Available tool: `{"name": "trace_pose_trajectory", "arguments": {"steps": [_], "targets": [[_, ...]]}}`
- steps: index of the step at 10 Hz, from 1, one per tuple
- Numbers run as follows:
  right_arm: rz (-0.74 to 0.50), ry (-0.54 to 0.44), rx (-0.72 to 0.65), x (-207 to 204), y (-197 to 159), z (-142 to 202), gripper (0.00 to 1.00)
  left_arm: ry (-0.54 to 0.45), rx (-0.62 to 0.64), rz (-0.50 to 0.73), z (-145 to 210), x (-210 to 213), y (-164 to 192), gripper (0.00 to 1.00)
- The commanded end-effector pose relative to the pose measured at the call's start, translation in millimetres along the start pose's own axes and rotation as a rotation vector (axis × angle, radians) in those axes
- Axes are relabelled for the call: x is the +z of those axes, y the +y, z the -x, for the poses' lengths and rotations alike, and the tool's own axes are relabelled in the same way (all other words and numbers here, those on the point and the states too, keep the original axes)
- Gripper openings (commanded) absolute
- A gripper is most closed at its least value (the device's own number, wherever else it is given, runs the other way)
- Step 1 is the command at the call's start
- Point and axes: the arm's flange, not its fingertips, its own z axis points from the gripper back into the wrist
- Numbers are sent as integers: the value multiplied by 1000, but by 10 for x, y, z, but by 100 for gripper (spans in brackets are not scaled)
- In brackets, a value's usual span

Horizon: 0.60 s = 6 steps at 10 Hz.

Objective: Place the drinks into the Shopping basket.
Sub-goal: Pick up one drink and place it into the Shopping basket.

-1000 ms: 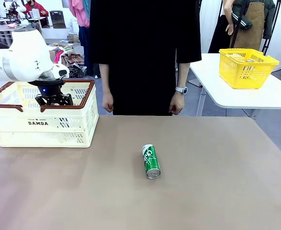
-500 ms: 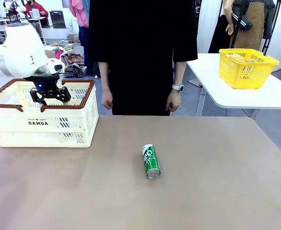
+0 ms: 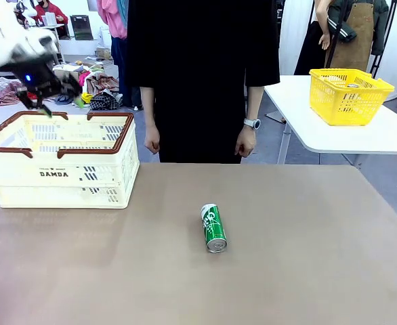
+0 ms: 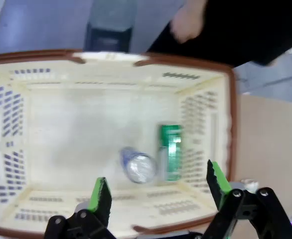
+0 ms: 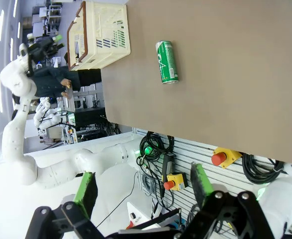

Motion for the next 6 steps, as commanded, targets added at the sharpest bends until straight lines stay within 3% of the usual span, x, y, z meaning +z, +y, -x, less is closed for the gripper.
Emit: {"name": "trace_pose_trajectory", "arguments": {"steps": [1,4,6], "targets": [[-27,-3,24,7,20,-7,100,28,70,276,88,266,103,100],[-27,-3,24,7,20,-7,100,271,26,866,363,265,447,100],[-27,-3,24,7,20,-7,100,330,117,984,677,113,686,100]]}}
